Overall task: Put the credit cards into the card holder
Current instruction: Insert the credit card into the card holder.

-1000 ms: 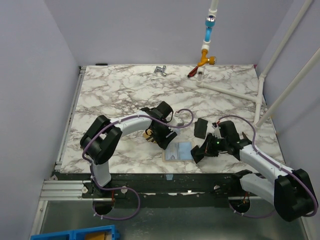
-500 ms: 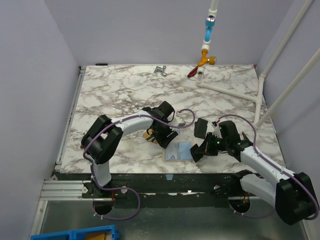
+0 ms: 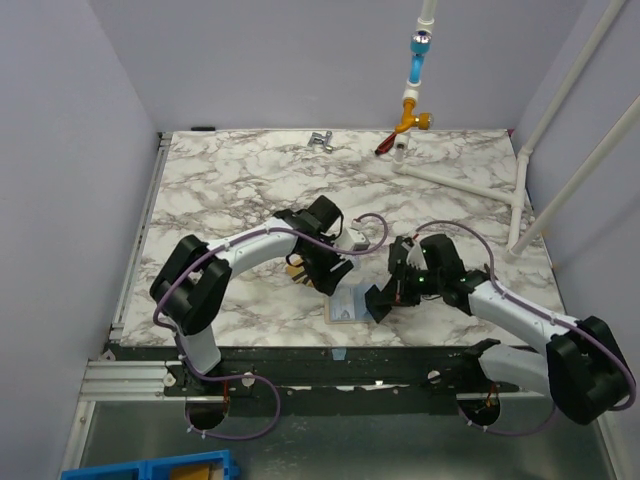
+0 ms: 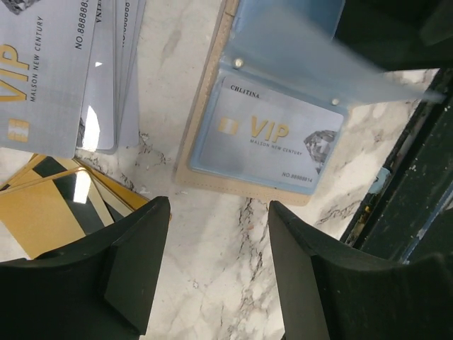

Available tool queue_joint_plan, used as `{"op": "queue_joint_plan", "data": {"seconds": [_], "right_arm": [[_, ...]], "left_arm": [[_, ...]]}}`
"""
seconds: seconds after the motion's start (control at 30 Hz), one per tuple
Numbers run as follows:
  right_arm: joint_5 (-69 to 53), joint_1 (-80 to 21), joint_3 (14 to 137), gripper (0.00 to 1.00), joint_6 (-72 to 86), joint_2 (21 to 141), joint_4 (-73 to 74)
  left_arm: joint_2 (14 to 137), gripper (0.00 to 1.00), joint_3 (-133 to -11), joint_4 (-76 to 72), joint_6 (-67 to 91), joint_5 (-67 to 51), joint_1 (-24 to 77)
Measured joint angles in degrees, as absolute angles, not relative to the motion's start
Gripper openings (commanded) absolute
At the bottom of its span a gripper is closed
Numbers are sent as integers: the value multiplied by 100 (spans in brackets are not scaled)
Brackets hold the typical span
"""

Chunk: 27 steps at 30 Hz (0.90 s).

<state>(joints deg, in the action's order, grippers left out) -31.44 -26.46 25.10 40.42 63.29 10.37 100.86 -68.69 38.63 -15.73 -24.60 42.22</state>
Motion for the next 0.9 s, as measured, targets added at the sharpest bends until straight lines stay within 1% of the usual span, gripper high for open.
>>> {"op": "queue_joint_plan", "data": {"seconds": [0.13, 0.2, 0.27, 0.3, 0.33, 0.4, 0.43, 0.47, 0.5, 0.6, 0.77, 0.9], "right_arm": [[-3140, -3011, 2818, 1, 4049, 6875, 751], [-3135, -3166, 2941, 1, 4051, 7124, 624], [-3131, -3271, 3039, 1, 4049, 7338, 537], [-3124, -3304, 3076, 1, 4047, 7419, 521], [-3114, -3328, 3094, 1, 4045, 7476, 504], [-3059, -3343, 3103, 1, 4034, 7520, 506], [-3024, -3343, 3107, 1, 4023, 7520, 521], [-2989, -3343, 3120, 1, 4005, 7520, 539], [-2952, -3343, 3148, 1, 3992, 7520, 565], [-2842, -3343, 3247, 1, 3953, 7520, 598], [-2596, -3343, 3406, 1, 3881, 7380, 670], [-2333, -3343, 3575, 1, 3802, 7061, 617]], "left_arm": [[9880, 48, -6869, 4007, -1809, -2768, 4038], [9800, 45, -6908, 4237, -2027, -2989, 3907], [9765, 45, -7002, 4477, -2226, -3135, 3809], [9756, 48, -7046, 4558, -2311, -3175, 3771], [9732, 53, -7085, 4641, -2414, -3192, 3730], [9623, 72, -7094, 4748, -2628, -3194, 3706], [9581, 84, -7091, 4783, -2681, -3194, 3710], [9498, 90, -7091, 4834, -2812, -3190, 3717], [9456, 93, -7091, 4853, -2864, -3190, 3726], [9286, 98, -7081, 4880, -3065, -3151, 3754], [8917, 98, -7126, 4871, -3020, -3131, 3758], [8582, 98, -7284, 4556, -2252, -3522, 3568]]}}
